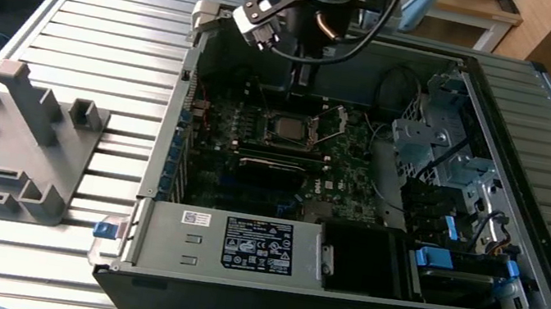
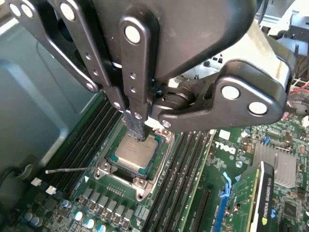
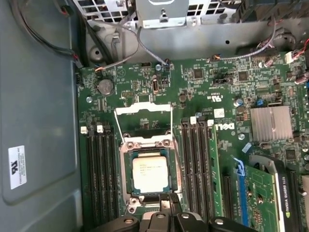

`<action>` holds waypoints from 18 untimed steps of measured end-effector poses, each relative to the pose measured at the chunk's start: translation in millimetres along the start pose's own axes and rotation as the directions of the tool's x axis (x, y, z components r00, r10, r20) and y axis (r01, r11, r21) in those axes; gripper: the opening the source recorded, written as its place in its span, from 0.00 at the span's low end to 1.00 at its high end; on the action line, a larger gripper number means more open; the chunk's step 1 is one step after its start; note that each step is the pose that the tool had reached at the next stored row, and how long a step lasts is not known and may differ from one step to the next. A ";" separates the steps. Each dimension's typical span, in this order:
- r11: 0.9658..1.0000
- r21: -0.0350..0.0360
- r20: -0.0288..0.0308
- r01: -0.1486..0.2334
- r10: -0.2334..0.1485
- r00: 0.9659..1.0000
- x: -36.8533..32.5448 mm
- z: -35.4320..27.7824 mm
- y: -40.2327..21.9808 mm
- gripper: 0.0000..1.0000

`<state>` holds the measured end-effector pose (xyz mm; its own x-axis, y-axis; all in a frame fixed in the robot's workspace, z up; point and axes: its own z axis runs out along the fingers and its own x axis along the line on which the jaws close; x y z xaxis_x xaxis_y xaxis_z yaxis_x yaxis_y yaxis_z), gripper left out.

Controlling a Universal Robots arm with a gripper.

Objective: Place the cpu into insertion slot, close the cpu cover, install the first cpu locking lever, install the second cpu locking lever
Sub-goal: 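Place the cpu into insertion slot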

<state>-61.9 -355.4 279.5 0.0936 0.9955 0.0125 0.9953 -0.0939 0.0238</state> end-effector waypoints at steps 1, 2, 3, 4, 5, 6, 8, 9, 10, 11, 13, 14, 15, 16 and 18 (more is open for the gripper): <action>1.000 0.000 0.000 0.000 0.000 1.000 0.0 1.8 -0.2 0.11; 1.000 0.000 0.000 0.000 0.000 1.000 -0.1 3.5 -0.3 0.11; 1.000 0.000 0.000 0.000 0.000 1.000 0.0 4.3 0.5 0.11; 1.000 0.000 0.000 0.000 0.000 1.000 0.3 4.6 2.7 0.11; 1.000 0.000 0.000 0.000 0.000 1.000 0.4 5.0 4.3 0.11; 1.000 0.000 0.000 0.000 0.000 1.000 0.5 5.5 5.0 0.11; 1.000 0.000 0.000 0.000 0.000 1.000 1.1 7.2 5.0 0.11; 1.000 0.000 0.000 0.000 0.000 1.000 2.0 8.3 4.9 0.11; 1.000 0.000 0.000 -0.001 0.001 1.000 3.1 9.7 4.8 0.11; 1.000 0.000 0.000 -0.001 0.001 1.000 4.0 11.0 4.8 0.11; 1.000 0.000 0.000 -0.002 0.002 1.000 8.0 13.0 4.5 0.11; 1.000 0.000 0.000 -0.002 0.002 1.000 10.0 13.7 4.5 0.11; 1.000 0.000 0.000 -0.002 0.002 1.000 11.6 14.4 4.8 0.11; 1.000 0.000 0.000 -0.003 0.003 1.000 12.3 15.3 5.2 0.11; 1.000 0.000 0.000 -0.003 0.003 1.000 12.9 18.5 5.8 0.11</action>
<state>-54.5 -342.9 261.3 0.0971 0.9952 0.0126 0.9950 -0.0974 0.0238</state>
